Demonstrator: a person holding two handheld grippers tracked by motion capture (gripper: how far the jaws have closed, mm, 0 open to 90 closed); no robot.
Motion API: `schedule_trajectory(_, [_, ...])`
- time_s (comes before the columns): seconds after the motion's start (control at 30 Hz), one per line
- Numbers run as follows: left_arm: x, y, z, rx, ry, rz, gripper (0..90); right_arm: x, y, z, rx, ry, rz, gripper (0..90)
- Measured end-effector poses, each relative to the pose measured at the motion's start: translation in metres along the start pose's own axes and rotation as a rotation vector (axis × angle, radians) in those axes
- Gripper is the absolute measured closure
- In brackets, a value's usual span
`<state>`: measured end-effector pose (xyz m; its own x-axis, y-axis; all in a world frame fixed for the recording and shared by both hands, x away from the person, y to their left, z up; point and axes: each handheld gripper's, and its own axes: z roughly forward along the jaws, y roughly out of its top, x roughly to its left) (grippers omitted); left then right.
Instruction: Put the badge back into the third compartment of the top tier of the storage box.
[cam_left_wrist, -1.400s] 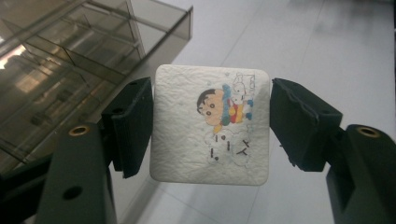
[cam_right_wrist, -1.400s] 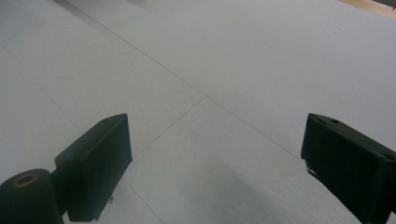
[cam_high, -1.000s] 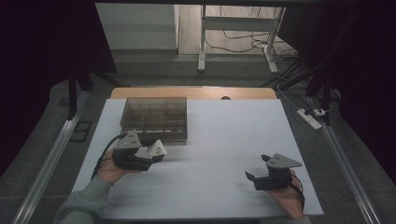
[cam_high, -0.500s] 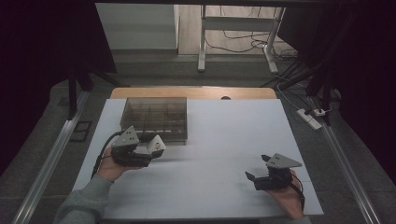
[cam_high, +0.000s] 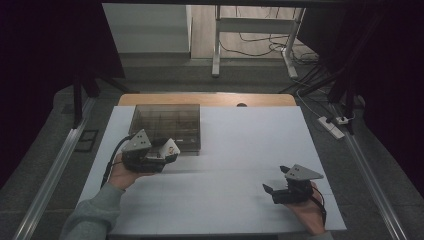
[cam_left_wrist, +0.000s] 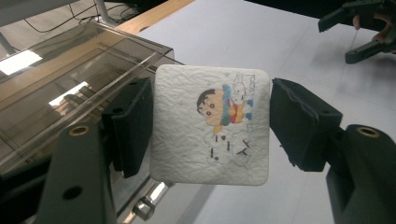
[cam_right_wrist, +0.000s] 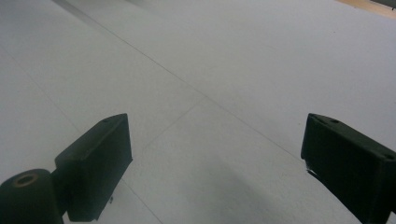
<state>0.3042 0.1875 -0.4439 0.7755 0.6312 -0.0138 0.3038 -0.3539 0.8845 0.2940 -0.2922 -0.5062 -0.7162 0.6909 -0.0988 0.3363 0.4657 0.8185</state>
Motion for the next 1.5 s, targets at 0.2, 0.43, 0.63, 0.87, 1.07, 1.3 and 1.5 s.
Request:
schedule_trajectory(0.2, [0.004,0.002,0.001,-0.005,0.015,-0.011,32.9,0.0,0.0,0.0,-0.003,-0.003,-0.001,8.2])
schedule_trajectory(0.43, [0.01,0.006,0.003,-0.02,0.029,-0.03,32.9,0.0,0.0,0.001,-0.002,-0.002,-0.001,8.2])
schedule_trajectory(0.63, [0.012,0.009,0.011,-0.01,0.035,-0.026,32.9,0.0,0.0,0.0,-0.001,-0.004,0.0,8.2])
schedule_trajectory(0.87, [0.013,0.014,0.021,-0.01,0.026,-0.028,32.9,0.0,0.0,0.001,0.001,-0.004,-0.002,8.2])
schedule_trajectory(1.07, [0.016,0.017,0.029,-0.013,0.017,-0.035,32.9,0.0,0.0,0.001,0.002,-0.002,-0.001,8.2])
schedule_trajectory(1.3, [0.018,0.019,0.04,-0.002,0.014,-0.039,32.9,0.0,0.0,0.001,0.002,-0.001,-0.002,8.2])
schedule_trajectory(1.5, [0.021,0.021,0.048,0.002,0.01,-0.047,32.8,0.0,0.0,0.001,0.002,-0.001,-0.001,8.2])
